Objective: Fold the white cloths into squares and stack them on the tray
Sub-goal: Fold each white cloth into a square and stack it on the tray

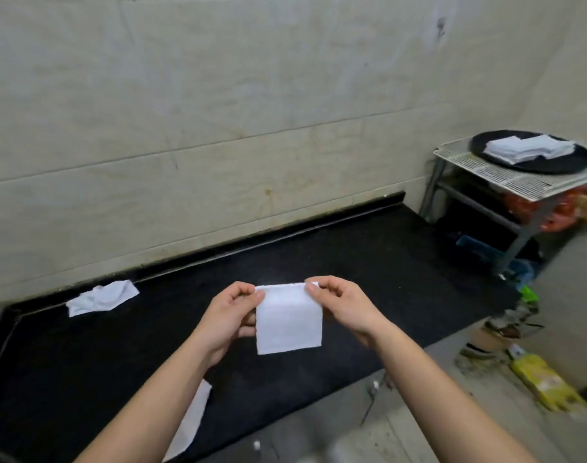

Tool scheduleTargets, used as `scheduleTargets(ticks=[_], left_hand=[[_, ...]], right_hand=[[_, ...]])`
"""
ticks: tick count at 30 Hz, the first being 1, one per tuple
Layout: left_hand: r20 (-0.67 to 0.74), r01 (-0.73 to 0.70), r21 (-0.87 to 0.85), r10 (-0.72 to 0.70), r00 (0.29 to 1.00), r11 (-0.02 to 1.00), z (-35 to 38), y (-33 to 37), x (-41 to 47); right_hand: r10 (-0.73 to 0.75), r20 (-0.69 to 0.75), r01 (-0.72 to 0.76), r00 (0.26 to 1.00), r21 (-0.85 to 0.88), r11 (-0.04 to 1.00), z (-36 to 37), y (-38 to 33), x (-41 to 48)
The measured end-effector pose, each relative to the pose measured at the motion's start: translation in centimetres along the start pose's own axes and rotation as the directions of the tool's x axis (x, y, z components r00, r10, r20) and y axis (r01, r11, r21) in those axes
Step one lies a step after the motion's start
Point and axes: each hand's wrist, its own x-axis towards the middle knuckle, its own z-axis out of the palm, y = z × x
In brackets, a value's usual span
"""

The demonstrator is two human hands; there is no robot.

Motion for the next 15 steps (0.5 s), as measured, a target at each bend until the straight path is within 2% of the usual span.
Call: scheduleTargets(ticks=[4,9,15], left_hand=[[0.098,0.046,0.013,-0.048,0.994,0.999,10.2,-0.2,1.9],[0.194,0.081,0.040,-0.087,0.977,0.996,22.1,0.8,3.9],[0.328,0.041,0.108,-0.075,0.942,0.993,33.8,2.9,8.4]], right_hand=[[0.016,-0.082,-0.015,0.997,0.015,1.000,-10.0,0.5,-2.6],[0.060,-0.183,-0.039,0.981,0.115,0.993,-21.2,0.9,-6.4],[0.085,-0.422,0.010,0.903,0.219,0.976,-32.1,2.1,-6.4]])
